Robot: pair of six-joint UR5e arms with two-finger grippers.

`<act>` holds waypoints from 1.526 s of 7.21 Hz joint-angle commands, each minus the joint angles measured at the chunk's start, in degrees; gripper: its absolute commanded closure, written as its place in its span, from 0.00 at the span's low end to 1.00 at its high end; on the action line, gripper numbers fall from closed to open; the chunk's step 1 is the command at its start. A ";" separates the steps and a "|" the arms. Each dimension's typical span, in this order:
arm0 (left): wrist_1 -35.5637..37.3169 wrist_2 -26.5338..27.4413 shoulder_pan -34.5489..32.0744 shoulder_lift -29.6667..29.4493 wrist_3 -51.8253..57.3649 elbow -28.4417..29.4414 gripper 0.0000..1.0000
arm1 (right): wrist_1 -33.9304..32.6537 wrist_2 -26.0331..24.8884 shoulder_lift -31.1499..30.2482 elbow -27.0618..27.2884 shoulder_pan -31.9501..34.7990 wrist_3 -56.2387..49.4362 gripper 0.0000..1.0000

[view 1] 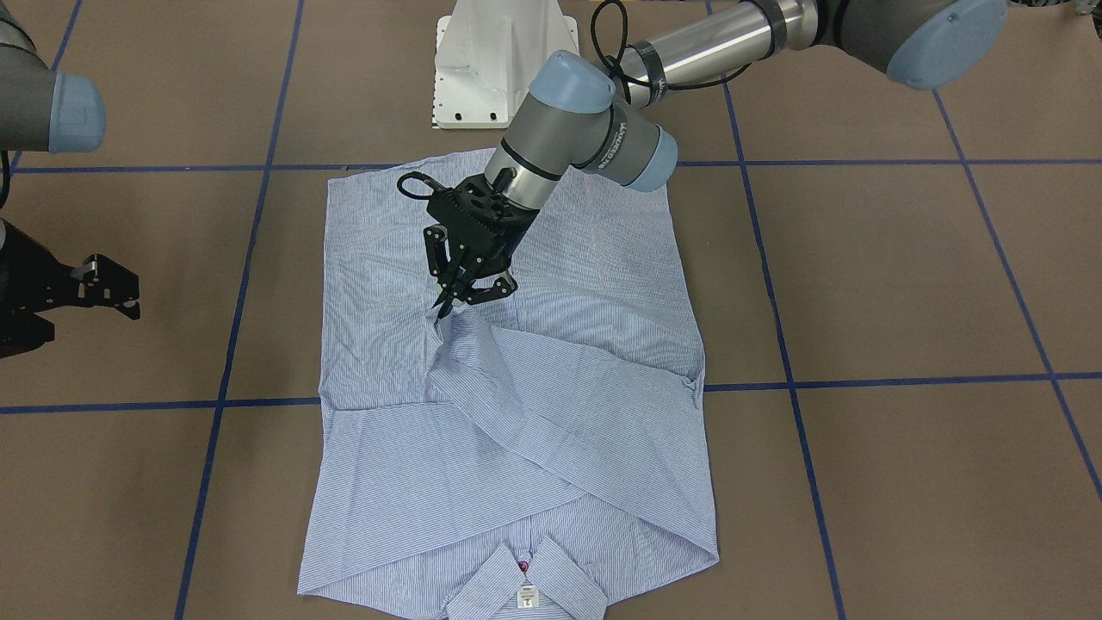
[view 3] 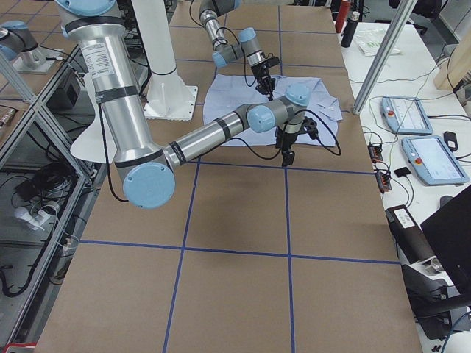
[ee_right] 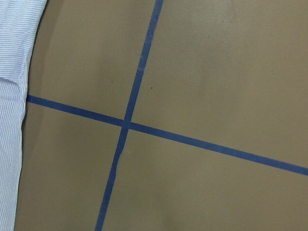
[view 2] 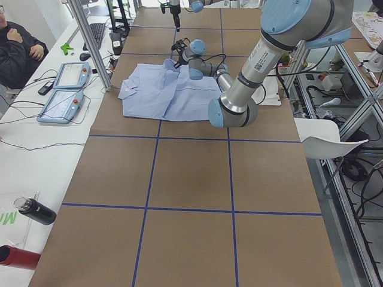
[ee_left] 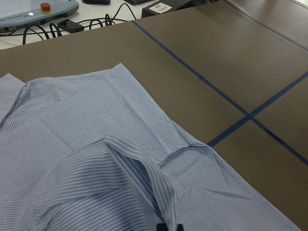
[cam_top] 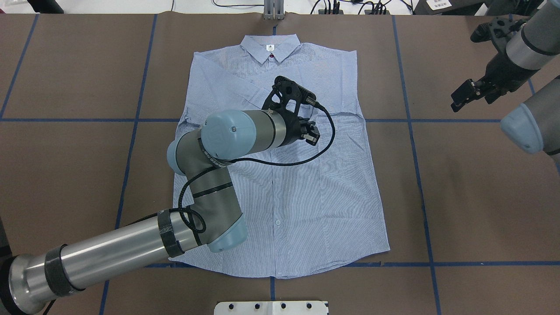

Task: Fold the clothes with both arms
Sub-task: 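Lower the sleeve onto the shirt front with the left gripper and release, then move the left gripper to the shirt side while the right gripper reaches the hem corner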

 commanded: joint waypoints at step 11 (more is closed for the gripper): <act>16.61 -10.41 -7.94 13.66 -2.93 -22.23 0.00 | 34.07 -3.94 -12.07 2.28 -11.13 31.58 0.00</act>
